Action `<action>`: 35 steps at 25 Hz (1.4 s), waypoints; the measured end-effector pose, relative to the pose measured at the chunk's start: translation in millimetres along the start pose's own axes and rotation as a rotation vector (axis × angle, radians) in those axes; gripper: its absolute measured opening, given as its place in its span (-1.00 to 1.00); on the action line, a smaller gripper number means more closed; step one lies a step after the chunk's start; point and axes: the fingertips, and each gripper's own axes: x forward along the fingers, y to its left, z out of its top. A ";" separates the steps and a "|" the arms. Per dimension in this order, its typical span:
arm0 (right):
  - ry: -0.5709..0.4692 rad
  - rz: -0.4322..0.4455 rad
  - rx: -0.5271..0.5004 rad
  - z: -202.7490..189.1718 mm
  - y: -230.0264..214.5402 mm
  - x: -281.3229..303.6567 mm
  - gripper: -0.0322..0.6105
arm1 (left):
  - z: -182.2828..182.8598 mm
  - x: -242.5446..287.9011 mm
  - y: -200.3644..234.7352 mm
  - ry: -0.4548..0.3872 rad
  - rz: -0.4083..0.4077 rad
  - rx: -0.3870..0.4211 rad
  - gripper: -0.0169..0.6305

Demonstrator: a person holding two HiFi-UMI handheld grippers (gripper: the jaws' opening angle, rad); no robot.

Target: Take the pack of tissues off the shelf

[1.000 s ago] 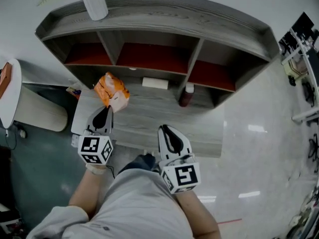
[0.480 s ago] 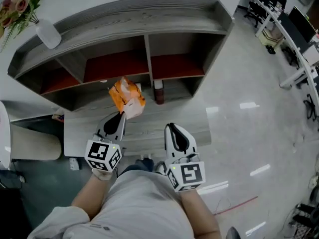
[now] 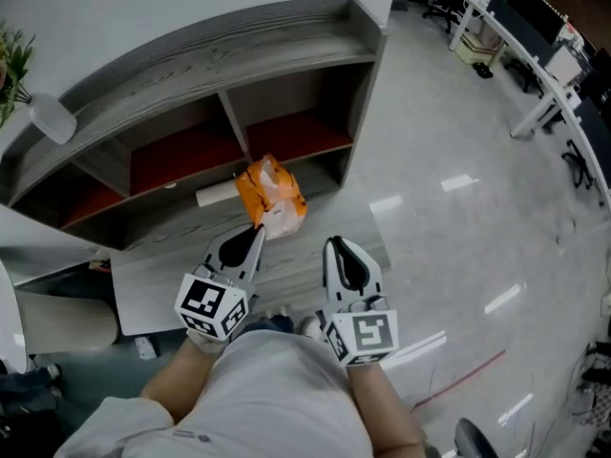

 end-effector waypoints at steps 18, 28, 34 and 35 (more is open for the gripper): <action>-0.012 -0.121 -0.045 6.9 -30.6 10.7 -0.79 | 4.0 40.3 -6.9 -0.011 -0.157 -0.013 -0.89; 0.001 -0.138 -0.064 7.3 -32.0 15.2 -0.79 | 2.2 42.7 -4.7 -0.003 -0.170 -0.015 -0.89; 0.005 -0.132 -0.069 7.5 -30.6 16.4 -0.79 | 2.4 43.4 -4.7 -0.003 -0.169 -0.016 -0.89; 0.005 -0.131 -0.070 7.5 -30.2 17.0 -0.79 | 2.1 43.5 -4.5 -0.003 -0.169 -0.016 -0.89</action>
